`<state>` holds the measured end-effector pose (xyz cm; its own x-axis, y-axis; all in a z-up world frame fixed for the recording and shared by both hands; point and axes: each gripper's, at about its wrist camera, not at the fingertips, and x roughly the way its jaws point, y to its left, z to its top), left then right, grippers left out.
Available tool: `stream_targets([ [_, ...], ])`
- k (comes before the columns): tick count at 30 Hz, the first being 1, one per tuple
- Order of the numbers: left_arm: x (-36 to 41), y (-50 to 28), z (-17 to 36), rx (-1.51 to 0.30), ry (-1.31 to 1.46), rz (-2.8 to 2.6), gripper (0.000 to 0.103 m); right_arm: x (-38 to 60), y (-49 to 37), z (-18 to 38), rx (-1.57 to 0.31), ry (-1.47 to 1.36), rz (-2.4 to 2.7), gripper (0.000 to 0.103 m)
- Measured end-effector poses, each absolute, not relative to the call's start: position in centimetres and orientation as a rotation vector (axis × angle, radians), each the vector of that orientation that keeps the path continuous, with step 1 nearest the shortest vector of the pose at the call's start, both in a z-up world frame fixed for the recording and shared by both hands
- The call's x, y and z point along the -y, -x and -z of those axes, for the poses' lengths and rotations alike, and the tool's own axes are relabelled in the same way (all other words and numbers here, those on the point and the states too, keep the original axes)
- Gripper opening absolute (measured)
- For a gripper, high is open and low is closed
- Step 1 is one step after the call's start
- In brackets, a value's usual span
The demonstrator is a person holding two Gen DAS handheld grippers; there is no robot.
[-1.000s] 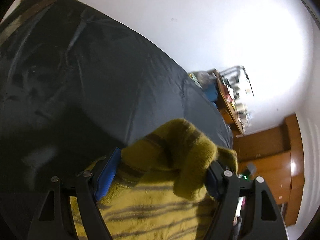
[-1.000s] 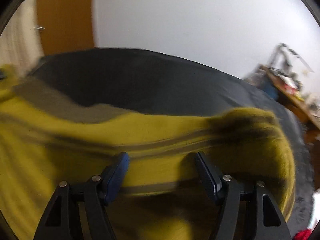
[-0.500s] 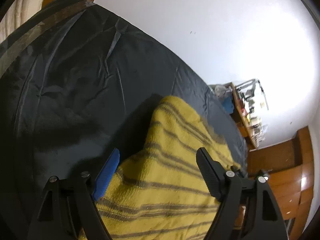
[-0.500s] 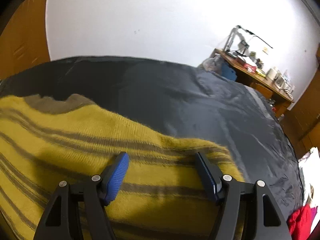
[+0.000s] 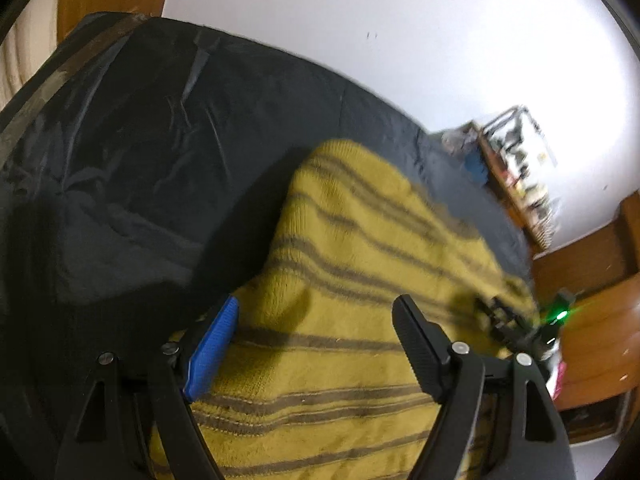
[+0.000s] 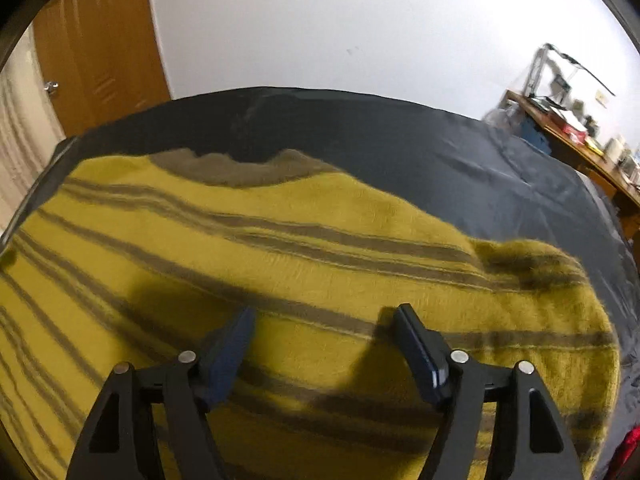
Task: Fold clothes
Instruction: 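Lower the sweater flat onto the table and open both grippers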
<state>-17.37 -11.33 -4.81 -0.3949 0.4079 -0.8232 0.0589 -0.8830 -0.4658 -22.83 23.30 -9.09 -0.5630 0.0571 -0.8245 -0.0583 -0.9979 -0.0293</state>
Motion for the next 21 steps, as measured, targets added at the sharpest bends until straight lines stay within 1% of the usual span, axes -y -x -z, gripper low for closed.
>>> stream_targets([
  [4,11.2,17.2,5.6,0.584,1.604,-2.406,0.082,-23.8,22.7,8.6,0.015,1.444,-2.713,0.078],
  [7,11.4,17.1,5.4,0.574,1.602,-2.413,0.082,-24.1,20.5,7.5,0.014,1.41,-2.776,0.078],
  [16,9.6,15.4,3.1,0.515,1.577,-2.472,0.083,-29.8,7.9,2.6,-0.177,1.144,-2.868,0.078],
  [21,6.2,14.2,1.6,0.443,1.539,-2.474,0.083,-33.5,1.2,2.3,-0.267,1.045,-2.803,0.078],
])
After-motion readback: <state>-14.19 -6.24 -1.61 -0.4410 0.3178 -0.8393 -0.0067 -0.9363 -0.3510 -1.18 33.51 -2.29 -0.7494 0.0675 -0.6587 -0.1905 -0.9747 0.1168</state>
